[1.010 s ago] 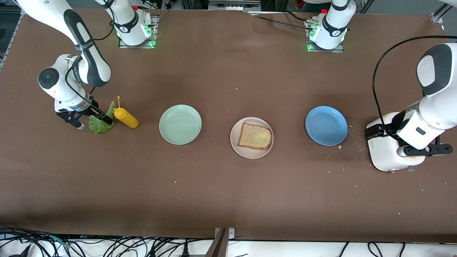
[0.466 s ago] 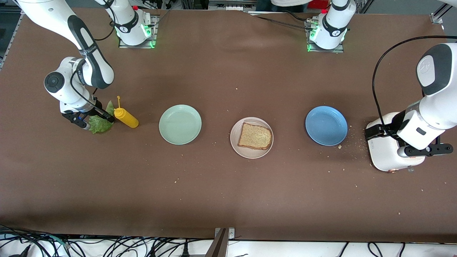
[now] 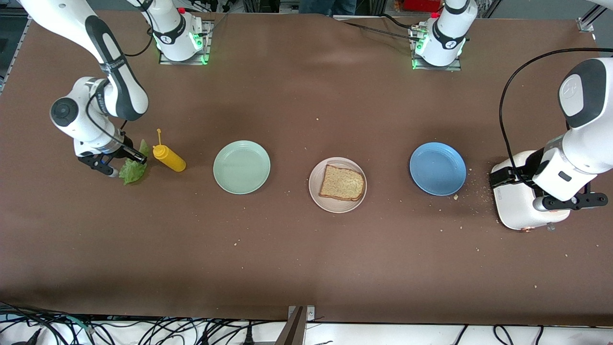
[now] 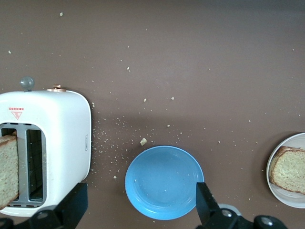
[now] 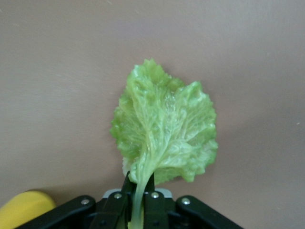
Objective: Make sandwich in beige plate with both arms
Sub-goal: 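Lift the lettuce leaf and carry it toward the beige plate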
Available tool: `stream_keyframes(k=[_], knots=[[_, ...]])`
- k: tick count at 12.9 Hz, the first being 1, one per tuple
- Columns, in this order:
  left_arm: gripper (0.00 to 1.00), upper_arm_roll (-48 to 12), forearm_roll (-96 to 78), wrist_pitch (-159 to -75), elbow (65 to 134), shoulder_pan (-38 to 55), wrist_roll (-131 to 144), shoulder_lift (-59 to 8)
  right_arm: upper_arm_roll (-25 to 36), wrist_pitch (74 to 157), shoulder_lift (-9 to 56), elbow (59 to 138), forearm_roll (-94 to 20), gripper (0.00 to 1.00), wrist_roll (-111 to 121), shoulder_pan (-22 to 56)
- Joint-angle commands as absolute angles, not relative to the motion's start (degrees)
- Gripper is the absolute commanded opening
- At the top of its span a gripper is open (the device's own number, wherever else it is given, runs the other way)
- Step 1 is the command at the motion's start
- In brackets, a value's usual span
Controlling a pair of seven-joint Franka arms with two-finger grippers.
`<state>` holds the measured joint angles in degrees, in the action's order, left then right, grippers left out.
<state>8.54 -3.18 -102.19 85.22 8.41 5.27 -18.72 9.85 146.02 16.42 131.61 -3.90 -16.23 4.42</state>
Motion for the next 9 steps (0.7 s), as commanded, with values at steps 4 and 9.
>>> stream_keyframes(k=[4, 9], knots=[[1.0, 8.4, -1.1, -101.6, 84.8, 8.6, 6.3, -18.6, 8.4, 110.3, 12.7, 106.1, 0.1, 0.0, -14.2, 4.1], [1.0, 8.4, -1.1, -101.5, 84.8, 8.6, 6.3, -18.6, -0.1, 93.1, 13.0, 87.5, -0.4, 0.0, -13.9, 4.0]])
